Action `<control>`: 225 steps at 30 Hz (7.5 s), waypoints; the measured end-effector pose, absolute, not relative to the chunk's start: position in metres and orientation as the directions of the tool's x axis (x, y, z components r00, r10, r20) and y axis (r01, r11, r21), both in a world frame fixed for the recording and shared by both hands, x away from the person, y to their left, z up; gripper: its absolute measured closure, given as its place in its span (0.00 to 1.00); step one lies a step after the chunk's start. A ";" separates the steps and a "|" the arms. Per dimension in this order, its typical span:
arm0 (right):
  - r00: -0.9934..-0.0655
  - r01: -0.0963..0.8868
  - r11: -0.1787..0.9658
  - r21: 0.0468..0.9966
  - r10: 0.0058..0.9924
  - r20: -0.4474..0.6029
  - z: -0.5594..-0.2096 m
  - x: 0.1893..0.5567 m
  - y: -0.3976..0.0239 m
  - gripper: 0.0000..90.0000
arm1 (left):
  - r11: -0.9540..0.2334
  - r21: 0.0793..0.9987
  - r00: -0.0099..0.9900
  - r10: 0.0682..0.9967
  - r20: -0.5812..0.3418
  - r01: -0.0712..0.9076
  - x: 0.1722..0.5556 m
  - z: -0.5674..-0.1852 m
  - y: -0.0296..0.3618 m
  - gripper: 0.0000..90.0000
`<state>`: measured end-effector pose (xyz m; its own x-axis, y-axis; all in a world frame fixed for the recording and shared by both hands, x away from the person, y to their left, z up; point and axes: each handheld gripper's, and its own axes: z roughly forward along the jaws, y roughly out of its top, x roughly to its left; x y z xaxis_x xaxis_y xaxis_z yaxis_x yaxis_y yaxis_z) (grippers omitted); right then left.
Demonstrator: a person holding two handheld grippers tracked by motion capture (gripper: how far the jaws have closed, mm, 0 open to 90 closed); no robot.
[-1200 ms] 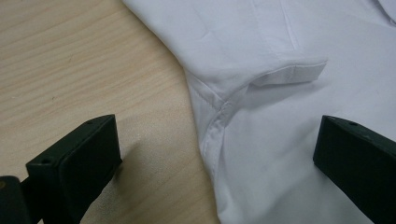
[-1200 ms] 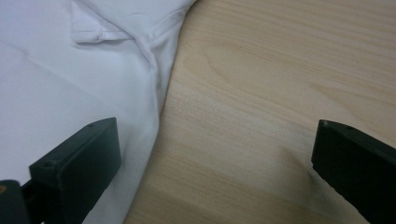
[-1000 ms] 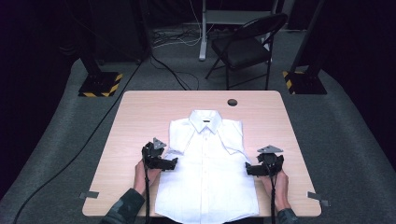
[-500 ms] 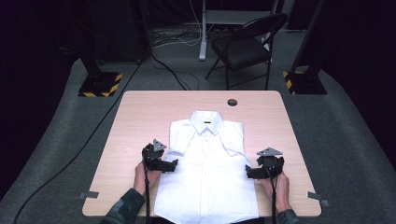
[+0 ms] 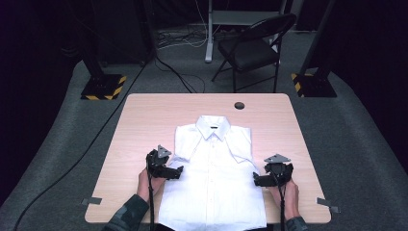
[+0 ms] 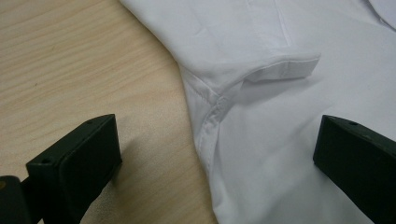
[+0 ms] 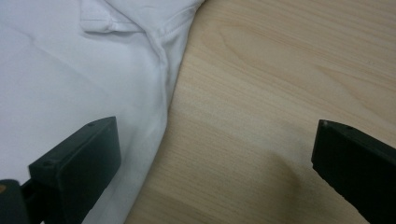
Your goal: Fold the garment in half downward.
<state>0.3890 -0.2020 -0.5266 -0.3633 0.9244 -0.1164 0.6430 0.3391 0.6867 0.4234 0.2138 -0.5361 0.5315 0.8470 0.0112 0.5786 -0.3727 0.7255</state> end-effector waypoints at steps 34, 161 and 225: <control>-0.376 0.642 0.350 0.683 0.919 -0.118 -0.527 0.371 -0.204 0.00 | -0.385 0.726 0.550 0.835 0.011 0.571 0.408 -0.537 0.213 0.00; -0.403 0.644 0.369 0.671 0.908 -0.112 -0.526 0.355 -0.196 0.03 | -0.437 0.708 0.552 0.830 0.080 0.555 0.380 -0.533 0.208 0.00; -0.461 0.665 0.391 0.636 0.885 -0.063 -0.526 0.334 -0.198 0.01 | -0.431 0.692 0.579 0.815 0.023 0.579 0.355 -0.534 0.217 0.00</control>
